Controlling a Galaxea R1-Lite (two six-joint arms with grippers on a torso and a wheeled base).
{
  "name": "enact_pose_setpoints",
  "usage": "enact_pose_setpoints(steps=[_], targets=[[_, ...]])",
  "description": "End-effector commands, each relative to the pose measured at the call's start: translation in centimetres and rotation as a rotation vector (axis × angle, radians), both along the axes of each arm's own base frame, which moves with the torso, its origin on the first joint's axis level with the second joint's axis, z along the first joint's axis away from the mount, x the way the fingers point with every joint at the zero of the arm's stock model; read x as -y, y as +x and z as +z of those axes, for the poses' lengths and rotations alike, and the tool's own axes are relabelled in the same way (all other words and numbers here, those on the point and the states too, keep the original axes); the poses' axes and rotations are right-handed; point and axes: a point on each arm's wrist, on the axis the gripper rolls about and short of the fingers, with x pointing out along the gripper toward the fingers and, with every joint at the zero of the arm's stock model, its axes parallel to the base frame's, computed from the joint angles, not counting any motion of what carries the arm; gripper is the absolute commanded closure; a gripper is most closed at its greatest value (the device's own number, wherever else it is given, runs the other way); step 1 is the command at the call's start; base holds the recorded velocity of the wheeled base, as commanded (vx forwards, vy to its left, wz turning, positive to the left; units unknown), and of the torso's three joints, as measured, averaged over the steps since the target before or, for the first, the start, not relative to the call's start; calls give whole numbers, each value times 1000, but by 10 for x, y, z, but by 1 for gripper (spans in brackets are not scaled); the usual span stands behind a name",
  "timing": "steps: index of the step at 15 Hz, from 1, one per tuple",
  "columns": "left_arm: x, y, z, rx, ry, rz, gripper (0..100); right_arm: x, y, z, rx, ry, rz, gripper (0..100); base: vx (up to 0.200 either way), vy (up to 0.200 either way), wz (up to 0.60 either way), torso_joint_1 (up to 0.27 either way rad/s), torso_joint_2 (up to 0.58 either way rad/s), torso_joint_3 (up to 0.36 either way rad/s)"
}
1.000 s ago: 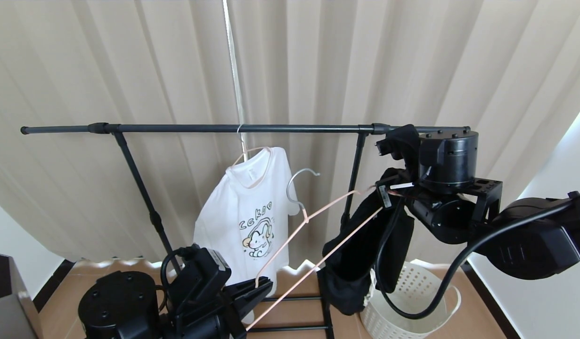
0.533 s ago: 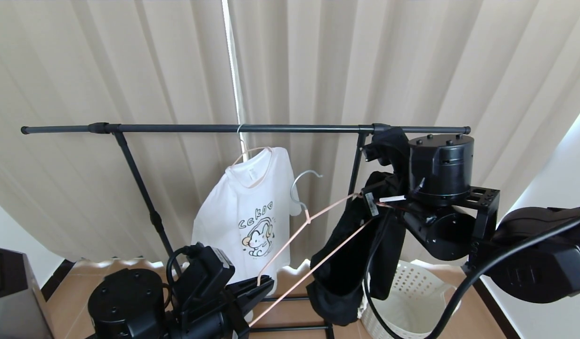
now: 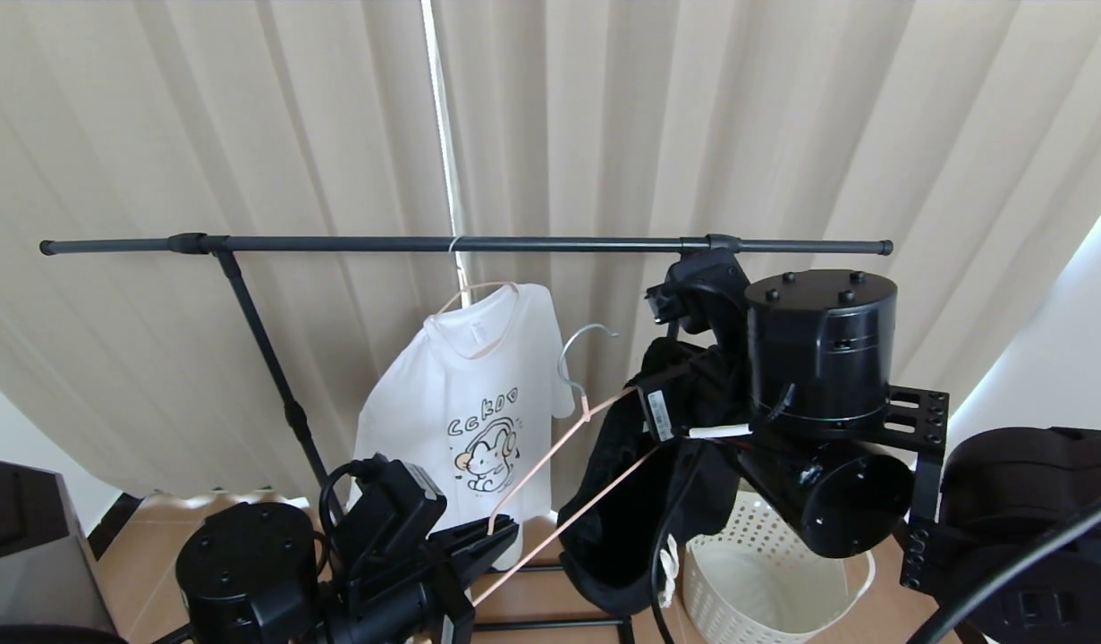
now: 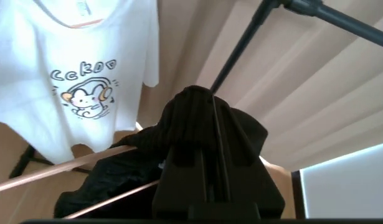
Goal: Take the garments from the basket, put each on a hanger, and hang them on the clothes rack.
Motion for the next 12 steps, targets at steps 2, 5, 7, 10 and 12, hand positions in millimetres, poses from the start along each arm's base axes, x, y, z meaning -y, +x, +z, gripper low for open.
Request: enact_pose_setpoints(steps=[2, 5, 7, 10, 12], targets=[[0, 2, 0, 4, -3, 6, 100, -15, -13, 2, 7, 30, 57, 100, 0, 0, 0, 0, 0, 0], [0, 2, 0, 5, -4, 6, 100, -24, -23, 7, 12, 80, 91, 100, 0, 0, 0, 0, 0, 0], [0, 2, 1, 6, -5, 6, 100, -27, -26, 8, 11, 96, 102, 100, 0, 0, 0, 0, 0, 0], [0, 2, 2, 10, -8, 6, 100, -25, -25, 10, 14, 116, 91, 100, 0, 0, 0, 0, 0, 0], [-1, 1, 5, 18, -15, 6, 100, -24, -24, 11, 15, 115, 86, 0, 0, 0, 0, 0, 0, 0]])
